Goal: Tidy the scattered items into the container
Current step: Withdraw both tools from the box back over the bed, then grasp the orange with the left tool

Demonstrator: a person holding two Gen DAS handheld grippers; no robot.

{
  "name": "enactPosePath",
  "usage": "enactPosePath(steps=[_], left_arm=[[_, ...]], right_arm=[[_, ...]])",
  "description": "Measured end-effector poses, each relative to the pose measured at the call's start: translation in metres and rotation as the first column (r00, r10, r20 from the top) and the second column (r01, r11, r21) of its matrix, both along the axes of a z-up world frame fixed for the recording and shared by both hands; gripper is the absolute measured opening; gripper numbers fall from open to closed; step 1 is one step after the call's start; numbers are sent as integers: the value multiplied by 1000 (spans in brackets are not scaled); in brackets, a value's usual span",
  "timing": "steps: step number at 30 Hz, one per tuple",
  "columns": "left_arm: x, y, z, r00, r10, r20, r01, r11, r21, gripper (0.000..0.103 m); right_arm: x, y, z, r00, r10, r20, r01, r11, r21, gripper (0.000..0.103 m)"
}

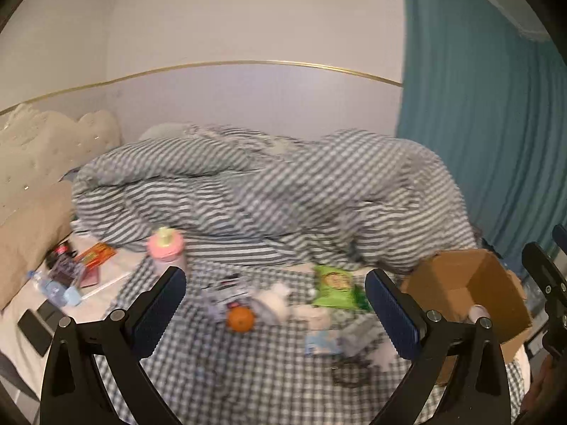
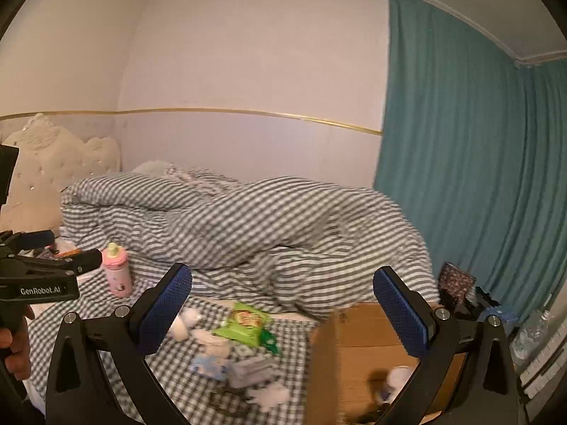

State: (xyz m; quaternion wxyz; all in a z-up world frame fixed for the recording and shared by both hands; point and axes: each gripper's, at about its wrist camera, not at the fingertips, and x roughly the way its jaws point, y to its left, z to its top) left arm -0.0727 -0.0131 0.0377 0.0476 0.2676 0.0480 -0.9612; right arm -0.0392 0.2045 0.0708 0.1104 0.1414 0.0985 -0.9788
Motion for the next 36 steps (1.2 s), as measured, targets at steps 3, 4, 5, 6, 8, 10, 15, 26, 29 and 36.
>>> enactPosePath(steps=[3,4,5,6,8,10,15,26,29,36], left_arm=[[2,-30,-9,999,40,21,-40,999,2,103],[1,-40,-13,998,52,31,-52,999,4,103],[1,-47,-17,997,60,40,-60,998,6,103],[0,-54,-22,997,66,51,-67,998,10,103],[-5,-65,-34,994,75,75,-77,997,21,103],[-12,-72,-48,992,73,102,-76,997,30,103],[-34,-76,-81,985,52,164,-59,998,36,103],[-82,-70,-141,954,-32,299,17,998,54,103],[-95,-67,-159,945,-50,324,32,998,59,103],[-129,-59,-202,919,-86,384,68,996,61,103]], right_arm=[[-8,-27,-12,999,33,38,-34,999,21,103],[-11,-36,-17,998,42,49,-44,999,28,103],[-12,-43,-21,997,50,59,-52,998,34,103],[-14,-49,-27,996,55,69,-58,998,39,103],[-21,-60,-39,993,65,96,-70,996,48,103],[-27,-68,-49,990,74,122,-81,995,55,103],[-47,-81,-80,978,87,191,-102,992,72,103],[-87,-81,-135,945,63,322,-101,989,104,103],[-100,-76,-153,931,37,362,-80,991,105,103],[-121,-64,-183,907,11,422,-59,993,102,103]])
